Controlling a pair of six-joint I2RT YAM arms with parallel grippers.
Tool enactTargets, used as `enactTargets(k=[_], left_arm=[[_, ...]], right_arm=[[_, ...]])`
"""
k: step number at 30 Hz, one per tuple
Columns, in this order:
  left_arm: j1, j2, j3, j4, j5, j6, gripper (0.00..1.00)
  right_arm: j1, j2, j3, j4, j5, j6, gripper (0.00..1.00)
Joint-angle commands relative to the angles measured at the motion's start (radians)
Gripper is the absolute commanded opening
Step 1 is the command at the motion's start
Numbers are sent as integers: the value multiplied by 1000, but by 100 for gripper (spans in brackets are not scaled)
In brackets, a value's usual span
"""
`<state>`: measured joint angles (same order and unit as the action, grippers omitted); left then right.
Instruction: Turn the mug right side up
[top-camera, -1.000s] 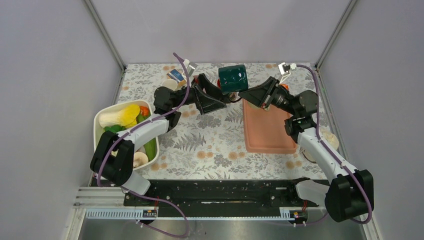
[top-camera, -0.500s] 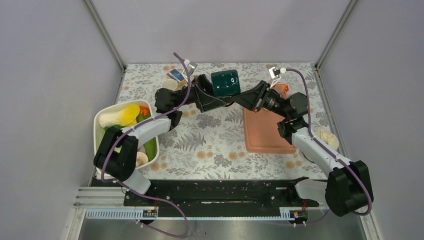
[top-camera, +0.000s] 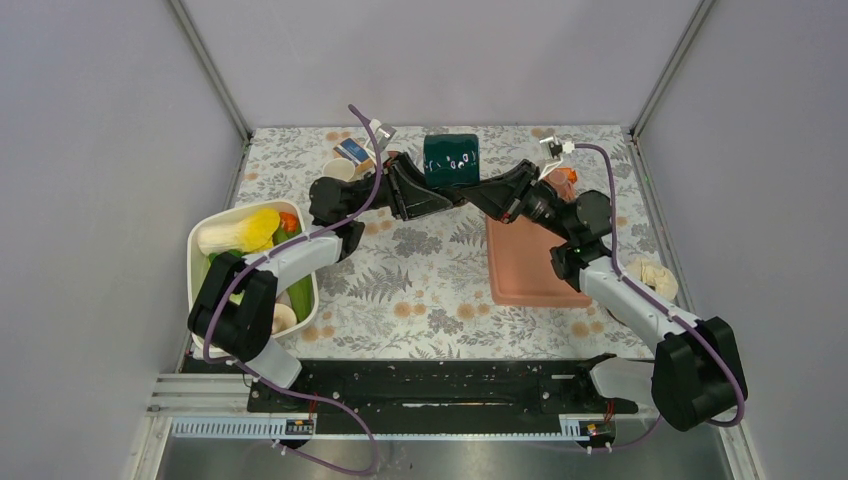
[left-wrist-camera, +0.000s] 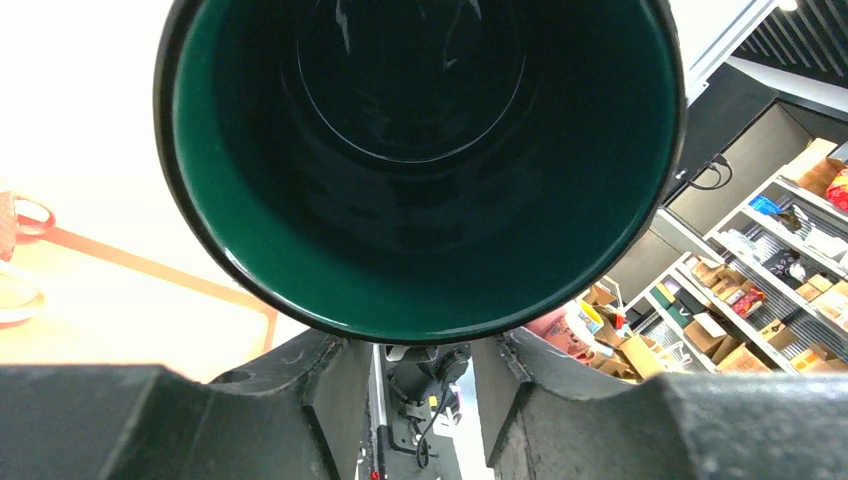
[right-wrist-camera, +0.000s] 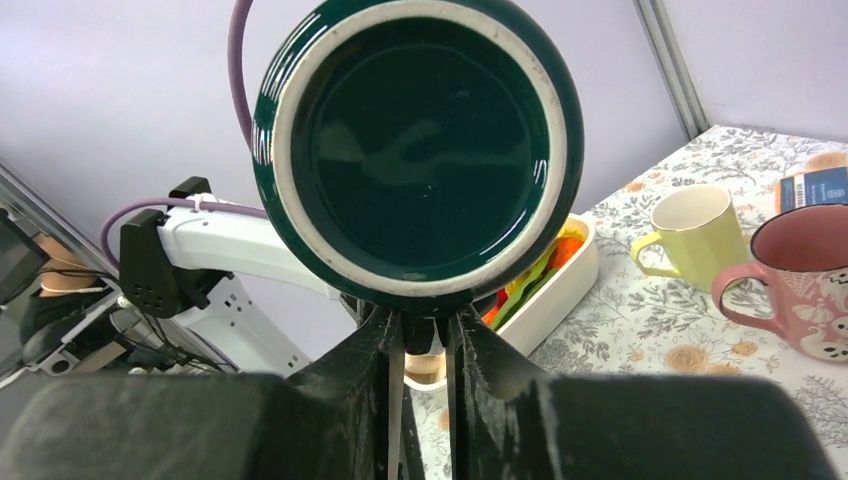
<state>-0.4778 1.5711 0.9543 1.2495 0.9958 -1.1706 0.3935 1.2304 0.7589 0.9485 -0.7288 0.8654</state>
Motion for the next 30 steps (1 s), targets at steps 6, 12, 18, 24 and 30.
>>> enactTargets(k=[6,12,18,24,30], left_arm=[[-3,-29,33,145,-45,-42,42],[2,-30,29,161,-52,-57,39],[8,-28,27,167,-58,-63,26],[15,-26,26,169,-64,-75,0],[26,-37,18,163,-56,-67,0]], right_arm=[[73,29,-46,11,-29,-129,0],[100,42,-87,95,-20,-139,0],[114,33,-104,79,-23,-177,0],[120,16,-119,49,-24,-217,0],[117,-4,-106,18,-52,-241,11]])
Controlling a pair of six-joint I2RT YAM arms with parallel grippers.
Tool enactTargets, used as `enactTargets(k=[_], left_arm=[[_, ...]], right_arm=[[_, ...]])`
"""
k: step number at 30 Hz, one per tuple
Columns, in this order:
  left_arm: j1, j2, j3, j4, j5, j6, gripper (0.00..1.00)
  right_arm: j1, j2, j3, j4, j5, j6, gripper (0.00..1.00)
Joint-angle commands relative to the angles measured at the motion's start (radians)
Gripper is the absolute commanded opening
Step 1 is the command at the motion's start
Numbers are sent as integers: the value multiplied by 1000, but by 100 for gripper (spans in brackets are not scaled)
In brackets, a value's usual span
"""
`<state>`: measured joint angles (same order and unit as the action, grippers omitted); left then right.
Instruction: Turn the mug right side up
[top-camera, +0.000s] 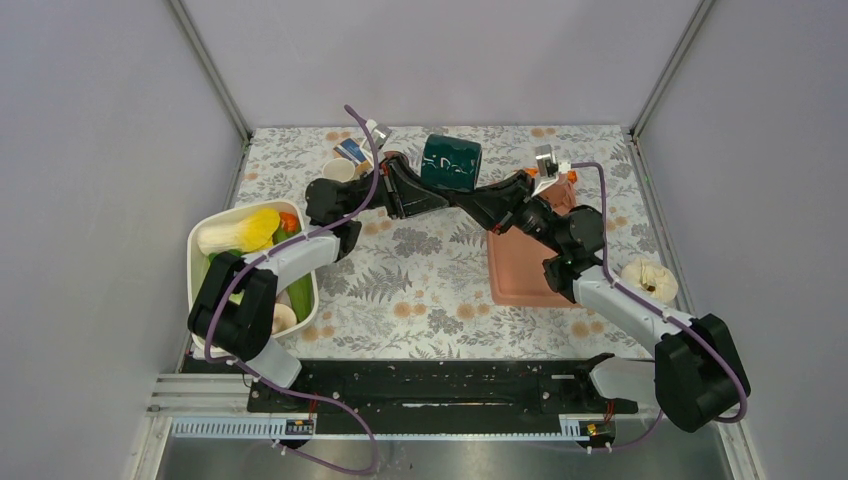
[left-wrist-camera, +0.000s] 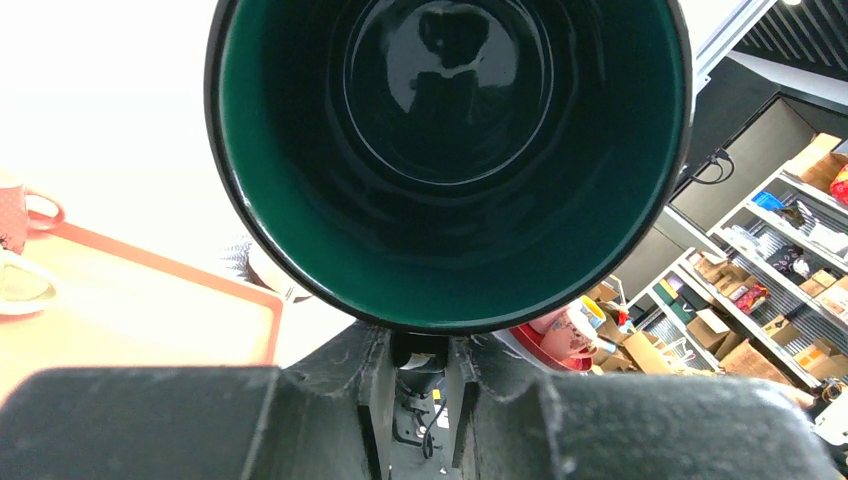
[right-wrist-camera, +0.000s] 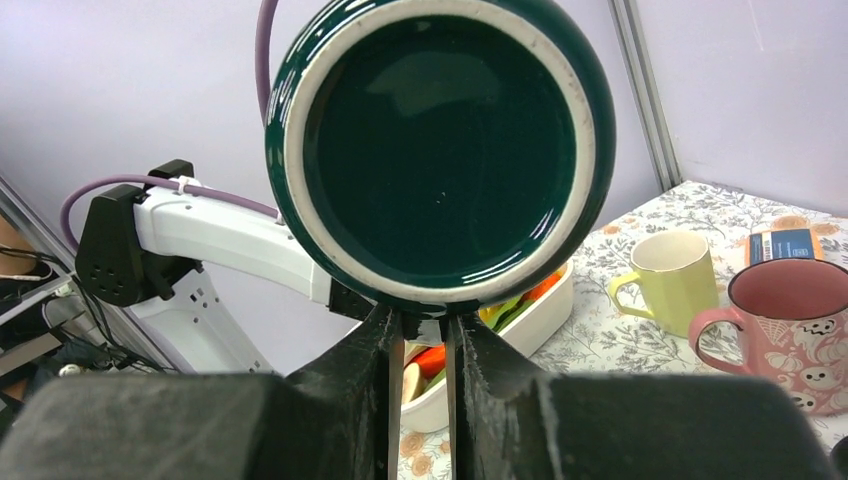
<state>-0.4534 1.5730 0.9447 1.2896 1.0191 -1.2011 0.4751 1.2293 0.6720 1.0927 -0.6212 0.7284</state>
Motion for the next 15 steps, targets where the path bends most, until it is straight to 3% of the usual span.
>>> enactTargets(k=[1,4,8,13,15], left_arm=[[5,-44,27,113,-70,-28,0],[19,-67,13,74,-57,15,0],[42,-86,-2,22,-46,70,0],[73,-83,4,-5,-22,98,0],[82,-84,30,-105,12,174,0]], right_arm=[[31,-9,-11,-148,-177,-112,21],[9,-33,15,-205,-225,-136,47],[-21,-64,30,-269,-286,-173,70],[-30,-111,39,-388,-330,-281,79],[-38,-125,43,-424,-334,-311,80]])
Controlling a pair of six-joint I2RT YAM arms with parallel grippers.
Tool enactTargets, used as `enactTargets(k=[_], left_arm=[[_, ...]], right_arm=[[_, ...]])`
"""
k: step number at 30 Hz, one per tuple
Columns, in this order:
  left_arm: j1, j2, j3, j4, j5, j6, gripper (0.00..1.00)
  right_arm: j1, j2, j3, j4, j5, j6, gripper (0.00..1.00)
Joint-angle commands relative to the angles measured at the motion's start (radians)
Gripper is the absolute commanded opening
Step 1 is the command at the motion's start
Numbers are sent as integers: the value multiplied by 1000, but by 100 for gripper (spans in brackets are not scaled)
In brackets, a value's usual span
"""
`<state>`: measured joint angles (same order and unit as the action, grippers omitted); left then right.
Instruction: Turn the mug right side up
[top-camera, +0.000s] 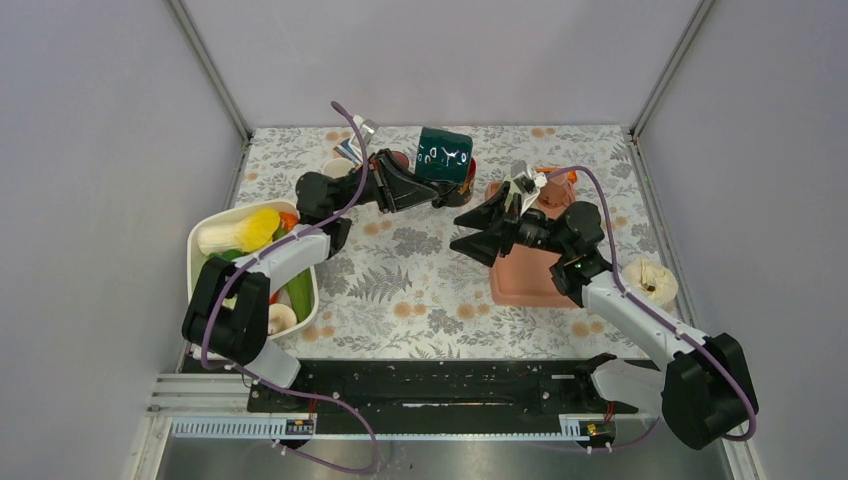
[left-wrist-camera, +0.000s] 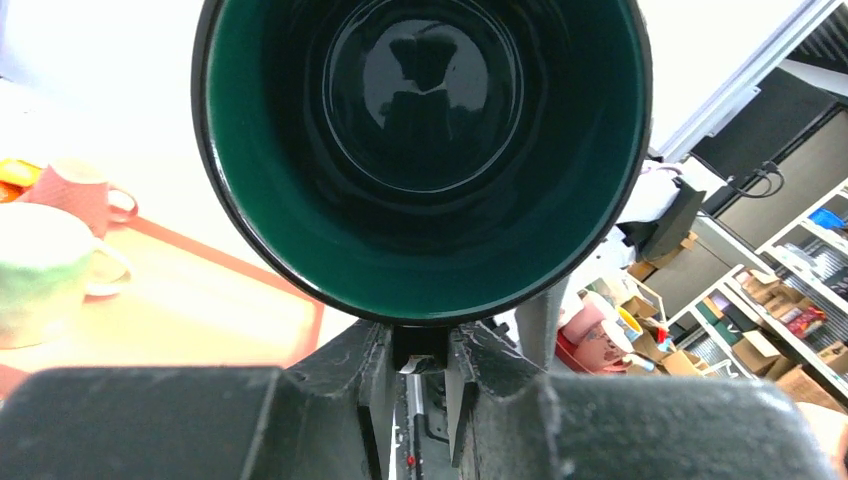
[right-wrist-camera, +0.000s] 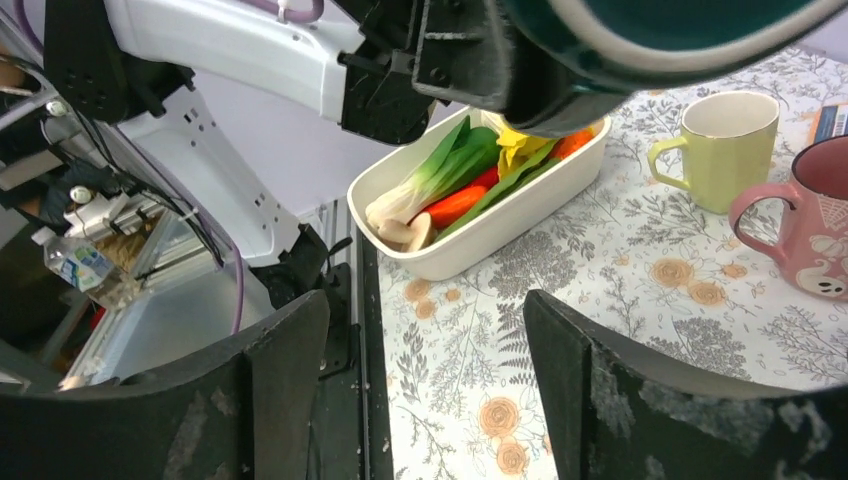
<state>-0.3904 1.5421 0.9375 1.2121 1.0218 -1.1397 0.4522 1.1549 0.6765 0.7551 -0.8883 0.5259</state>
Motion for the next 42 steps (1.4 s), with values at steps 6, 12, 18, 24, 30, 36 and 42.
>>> enactTargets(k=[6,12,18,24,30,36,42], left_arm=[[58,-115,67,-404,28,452,0],[71,-225,85,-878,-18,880,0],[108,-341,61,-1288,-123,1248,0],[203,-447,-12,-1530,-214,1439,0],[260,-536,-87,-1628,-328,1552,0],[297,-547,-166,-1635,-481,1596,0],[340,-434,-166,-1619,-587,1555,0]], right_arm=[[-57,-96,93,-235,-72,-192,88],[-80,-146,94,-378,-49,-313,89],[-90,-208,70,-499,-31,-437,91],[-91,-258,37,-541,-11,-500,92],[-92,-271,18,-537,10,-520,94],[-95,-293,-15,-517,21,-542,95],[-98,-306,-33,-505,29,-558,95]])
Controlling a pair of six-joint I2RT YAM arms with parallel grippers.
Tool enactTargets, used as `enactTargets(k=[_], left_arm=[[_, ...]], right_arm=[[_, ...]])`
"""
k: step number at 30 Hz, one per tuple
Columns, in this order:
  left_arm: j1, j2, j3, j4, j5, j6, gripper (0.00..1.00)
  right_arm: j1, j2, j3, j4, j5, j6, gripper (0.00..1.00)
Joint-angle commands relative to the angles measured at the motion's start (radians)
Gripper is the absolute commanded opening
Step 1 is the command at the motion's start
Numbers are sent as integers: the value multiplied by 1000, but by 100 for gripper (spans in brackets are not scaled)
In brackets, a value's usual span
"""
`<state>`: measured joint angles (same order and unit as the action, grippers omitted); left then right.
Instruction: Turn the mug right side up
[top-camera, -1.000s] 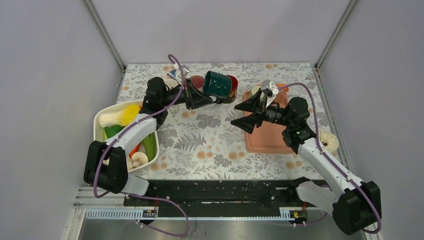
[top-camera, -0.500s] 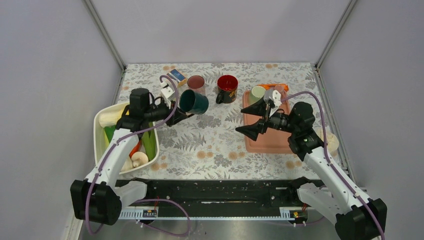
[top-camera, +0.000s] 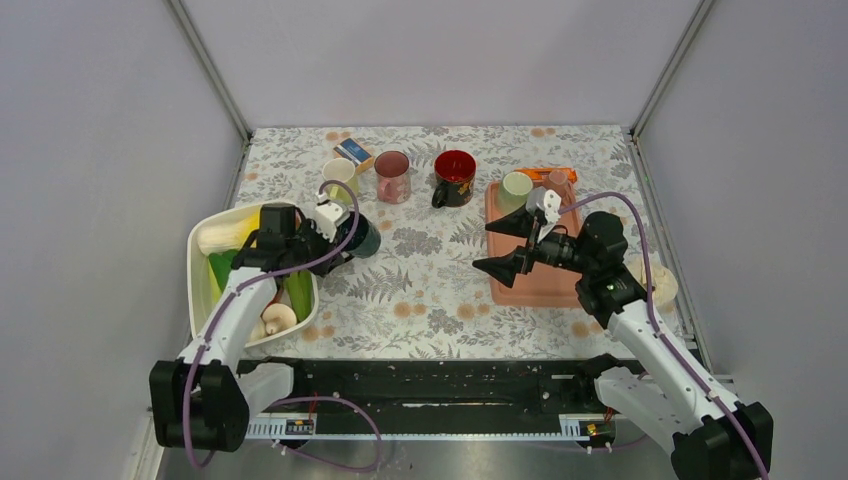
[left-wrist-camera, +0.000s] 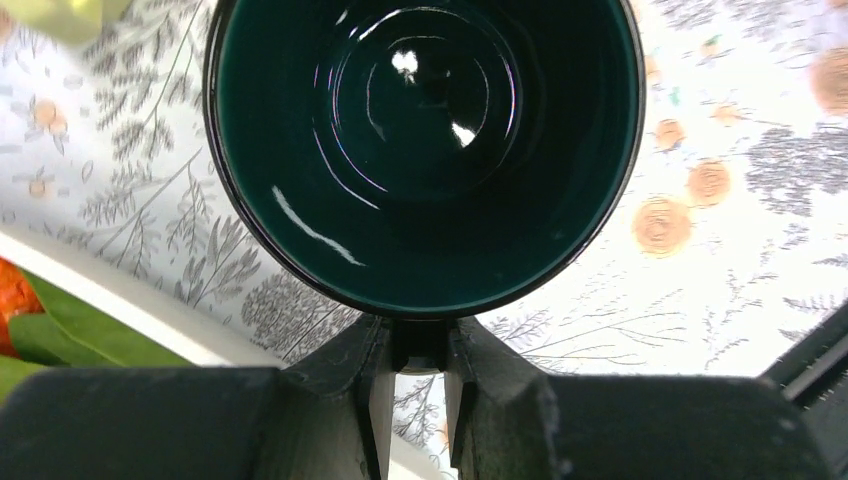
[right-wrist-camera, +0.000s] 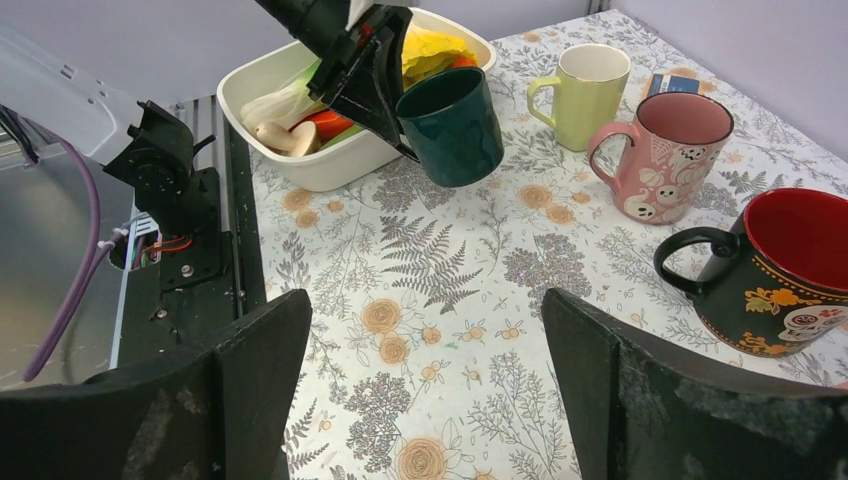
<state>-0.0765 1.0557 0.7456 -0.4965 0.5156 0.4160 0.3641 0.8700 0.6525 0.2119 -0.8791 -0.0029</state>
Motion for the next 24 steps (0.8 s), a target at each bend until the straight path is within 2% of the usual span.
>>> enactTargets(k=[1,8,12,24], left_arm=[[30,74,31,98,-93,-11,0],[34,258,91,146,-218,-66,0],[34,329,128,160,-241,-93,0],[34,417,193,159,-286,-149,0]], right_arm=[[-10,-22,-12,40,20,-29,95],[-16,-38,-27,51,24,-34,96],[-23,-44,-37,59,23,-34,96],[-30,-51,-47,69,22,-33,96]])
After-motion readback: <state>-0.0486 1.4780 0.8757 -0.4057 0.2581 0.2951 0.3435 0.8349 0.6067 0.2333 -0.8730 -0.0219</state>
